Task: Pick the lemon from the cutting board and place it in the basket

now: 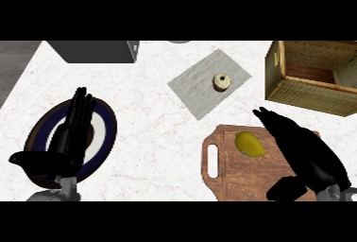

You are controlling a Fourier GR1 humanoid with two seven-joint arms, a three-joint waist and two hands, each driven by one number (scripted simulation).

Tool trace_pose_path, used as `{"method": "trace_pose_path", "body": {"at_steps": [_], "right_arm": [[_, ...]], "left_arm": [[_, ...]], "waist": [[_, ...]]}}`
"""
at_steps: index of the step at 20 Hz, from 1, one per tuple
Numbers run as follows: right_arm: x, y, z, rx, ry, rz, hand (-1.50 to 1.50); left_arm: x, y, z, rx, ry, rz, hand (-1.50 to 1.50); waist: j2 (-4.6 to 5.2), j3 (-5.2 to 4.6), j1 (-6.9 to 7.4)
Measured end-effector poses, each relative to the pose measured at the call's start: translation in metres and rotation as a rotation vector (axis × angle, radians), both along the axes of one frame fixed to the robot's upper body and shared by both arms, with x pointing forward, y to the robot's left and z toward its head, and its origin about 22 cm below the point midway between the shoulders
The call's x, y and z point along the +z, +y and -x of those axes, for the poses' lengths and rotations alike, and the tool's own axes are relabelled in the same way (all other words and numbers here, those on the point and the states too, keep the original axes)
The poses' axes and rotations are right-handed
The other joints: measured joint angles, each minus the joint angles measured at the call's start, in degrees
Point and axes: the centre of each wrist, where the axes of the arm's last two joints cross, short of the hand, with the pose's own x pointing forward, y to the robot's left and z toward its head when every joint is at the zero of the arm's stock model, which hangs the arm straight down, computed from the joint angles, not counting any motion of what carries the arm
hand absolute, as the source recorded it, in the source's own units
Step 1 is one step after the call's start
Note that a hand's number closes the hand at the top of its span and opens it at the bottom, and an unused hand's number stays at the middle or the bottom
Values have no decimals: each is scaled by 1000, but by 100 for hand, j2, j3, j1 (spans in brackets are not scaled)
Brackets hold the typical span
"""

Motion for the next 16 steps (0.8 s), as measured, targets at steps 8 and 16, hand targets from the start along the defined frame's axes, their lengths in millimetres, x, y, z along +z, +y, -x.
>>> {"method": "trace_pose_path", "body": {"at_steps": [8, 16], "right_arm": [[-27, 5, -9, -19, -38, 22, -150], [-40, 5, -15, -24, -25, 26, -150]], "left_arm": [[-2, 6, 1, -7, 0, 0, 0], [-1, 13, -3, -7, 3, 1, 0]], "waist": [[1, -1, 6], [1, -2, 2]]}}
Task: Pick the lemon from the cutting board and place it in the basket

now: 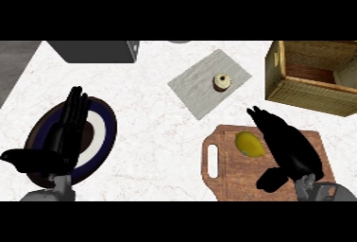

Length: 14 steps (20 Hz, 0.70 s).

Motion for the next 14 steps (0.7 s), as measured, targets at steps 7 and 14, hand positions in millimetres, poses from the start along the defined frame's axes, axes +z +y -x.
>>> {"method": "trace_pose_path", "body": {"at_steps": [7, 14], "right_arm": [[-16, -1, -8, -16, 31, 17, -150], [-35, 2, -16, -10, 61, 20, -150]], "left_arm": [[-2, -6, 10, 2, -4, -1, 0], [-8, -14, 6, -2, -2, -3, 0]], "waist": [[0, 1, 6], [1, 1, 3]]}}
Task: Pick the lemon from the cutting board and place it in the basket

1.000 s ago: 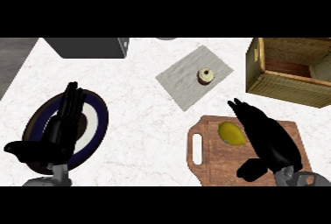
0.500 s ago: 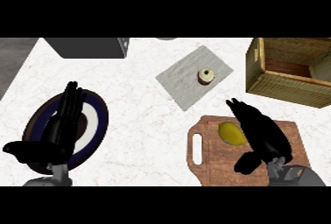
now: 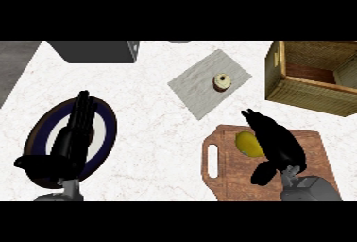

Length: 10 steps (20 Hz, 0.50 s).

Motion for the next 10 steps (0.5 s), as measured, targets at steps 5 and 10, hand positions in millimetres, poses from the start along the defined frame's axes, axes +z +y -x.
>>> {"method": "trace_pose_path", "body": {"at_steps": [5, 10], "right_arm": [[-10, -3, -5, 4, 11, -5, -150], [-27, -5, -8, 4, 19, -5, -150]], "left_arm": [[3, 4, 1, -3, -4, -2, 0], [5, 9, 3, -5, -1, 0, 0]], "waist": [[-1, -2, 3], [0, 0, 5]]}}
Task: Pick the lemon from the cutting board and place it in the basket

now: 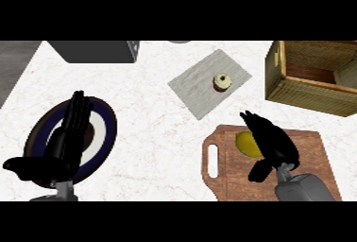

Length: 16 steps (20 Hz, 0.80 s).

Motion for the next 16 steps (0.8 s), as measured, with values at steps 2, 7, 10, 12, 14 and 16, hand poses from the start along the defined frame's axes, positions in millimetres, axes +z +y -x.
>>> {"method": "trace_pose_path", "body": {"at_steps": [2, 7, 10, 12, 14, 16], "right_arm": [[-2, 4, 4, 0, -2, -5, -150], [-11, -2, -2, -12, 1, -8, -150], [-20, -2, -8, -7, 7, -8, 150], [-22, 0, -6, 17, 33, 3, 150], [-24, -5, -5, 63, 37, 36, 150], [-21, -2, -3, 96, 39, 55, 150]], "left_arm": [[-3, -1, -1, 1, 0, 2, 0], [-3, 2, 4, 2, -1, 5, 0], [-5, -5, 0, 4, 1, 6, 0], [-6, -5, 1, 2, -2, 0, 0], [-2, -7, 3, 2, -6, -2, 0], [2, -5, -2, 3, 0, -5, 0]], "waist": [[-1, -1, -5], [-1, -1, -1], [0, -2, 0], [-2, -4, -4], [-7, -7, 1], [-6, -6, -6]]}}
